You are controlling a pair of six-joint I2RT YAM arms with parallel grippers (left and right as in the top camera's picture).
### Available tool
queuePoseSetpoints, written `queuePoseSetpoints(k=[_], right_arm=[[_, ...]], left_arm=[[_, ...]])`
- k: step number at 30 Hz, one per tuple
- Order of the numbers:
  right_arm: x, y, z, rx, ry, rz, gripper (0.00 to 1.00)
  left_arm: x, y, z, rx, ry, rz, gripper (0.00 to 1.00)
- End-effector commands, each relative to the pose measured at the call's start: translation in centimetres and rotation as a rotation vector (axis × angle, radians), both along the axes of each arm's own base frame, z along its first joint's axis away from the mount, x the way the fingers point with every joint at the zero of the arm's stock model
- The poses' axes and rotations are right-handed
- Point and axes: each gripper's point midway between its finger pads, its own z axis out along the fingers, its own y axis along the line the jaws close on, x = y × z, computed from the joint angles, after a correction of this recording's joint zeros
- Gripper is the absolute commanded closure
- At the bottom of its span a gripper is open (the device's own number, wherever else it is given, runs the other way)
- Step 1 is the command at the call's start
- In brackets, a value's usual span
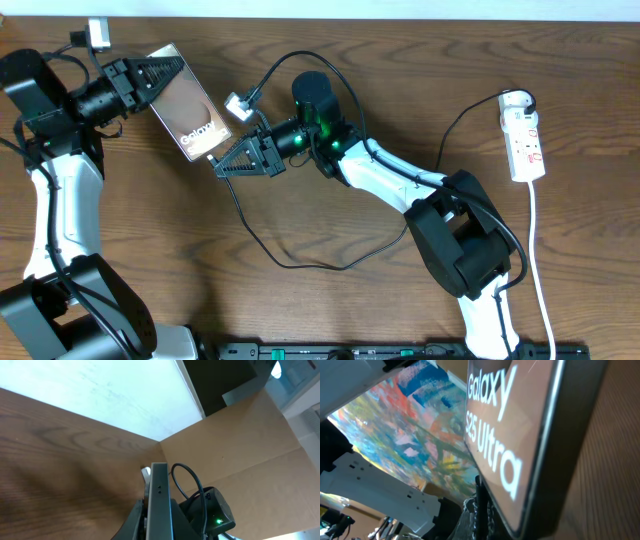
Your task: Plug charger to phone and switch on socket
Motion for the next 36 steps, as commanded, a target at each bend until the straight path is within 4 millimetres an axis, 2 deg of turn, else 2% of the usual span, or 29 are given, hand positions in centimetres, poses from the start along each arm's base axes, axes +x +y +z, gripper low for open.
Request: queuePoseSetpoints(k=[1,36], right_arm=[[-0.26,0.11,0.02,0.003,0.0,0.019,0.99],[0.42,-0.59,0.14,0.015,-0.016,0.014,0.99]], left_arm=[[-0.74,-0.41,0.84,-0.002,-0.022,-0.029,0.93],[-1.56,-0.92,1.05,0.013,-0.069,-0.087,0.93]])
